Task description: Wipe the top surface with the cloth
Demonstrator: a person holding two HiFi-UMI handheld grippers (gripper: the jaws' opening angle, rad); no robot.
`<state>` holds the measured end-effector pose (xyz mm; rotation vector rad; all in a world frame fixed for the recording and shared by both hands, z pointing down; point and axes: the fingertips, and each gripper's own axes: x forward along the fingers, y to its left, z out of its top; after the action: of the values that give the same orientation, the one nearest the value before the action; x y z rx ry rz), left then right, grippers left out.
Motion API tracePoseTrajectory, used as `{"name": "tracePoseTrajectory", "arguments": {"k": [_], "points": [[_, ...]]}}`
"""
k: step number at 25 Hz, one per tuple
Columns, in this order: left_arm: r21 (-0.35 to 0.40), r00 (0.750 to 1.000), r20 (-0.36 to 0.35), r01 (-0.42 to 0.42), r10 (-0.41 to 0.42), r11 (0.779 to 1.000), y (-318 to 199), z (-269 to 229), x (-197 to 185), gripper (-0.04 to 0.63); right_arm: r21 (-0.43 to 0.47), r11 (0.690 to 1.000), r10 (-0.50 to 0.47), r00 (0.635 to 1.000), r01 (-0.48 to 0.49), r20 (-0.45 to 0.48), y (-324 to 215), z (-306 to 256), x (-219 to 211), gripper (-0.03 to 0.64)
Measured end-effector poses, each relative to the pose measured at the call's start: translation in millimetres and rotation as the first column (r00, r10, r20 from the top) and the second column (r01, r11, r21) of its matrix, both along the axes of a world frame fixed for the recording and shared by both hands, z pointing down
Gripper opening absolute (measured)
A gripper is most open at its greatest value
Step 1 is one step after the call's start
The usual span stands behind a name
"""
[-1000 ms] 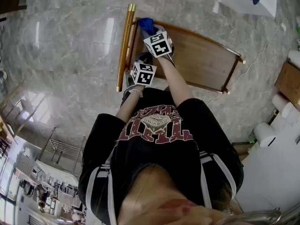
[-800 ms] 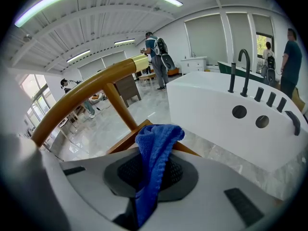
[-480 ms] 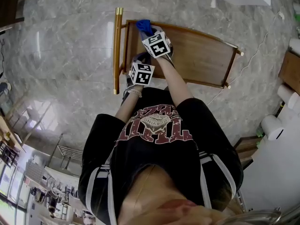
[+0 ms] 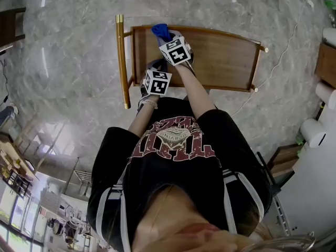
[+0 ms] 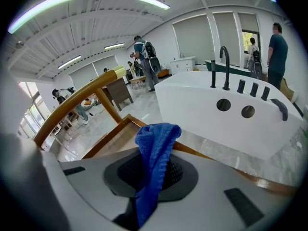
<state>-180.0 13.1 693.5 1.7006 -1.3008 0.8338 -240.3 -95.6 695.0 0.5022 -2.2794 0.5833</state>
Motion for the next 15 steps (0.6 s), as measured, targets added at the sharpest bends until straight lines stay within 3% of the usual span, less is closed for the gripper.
{"name": "tracePoseTrajectory", "arguments": {"k": [15], "points": [[-0.013, 0.995, 0.006, -0.101, 0.101, 0.995, -9, -2, 41, 0.049, 0.003, 0.998, 0.068, 0.997, -0.068, -0.029, -17, 2, 65, 0.055]]}}
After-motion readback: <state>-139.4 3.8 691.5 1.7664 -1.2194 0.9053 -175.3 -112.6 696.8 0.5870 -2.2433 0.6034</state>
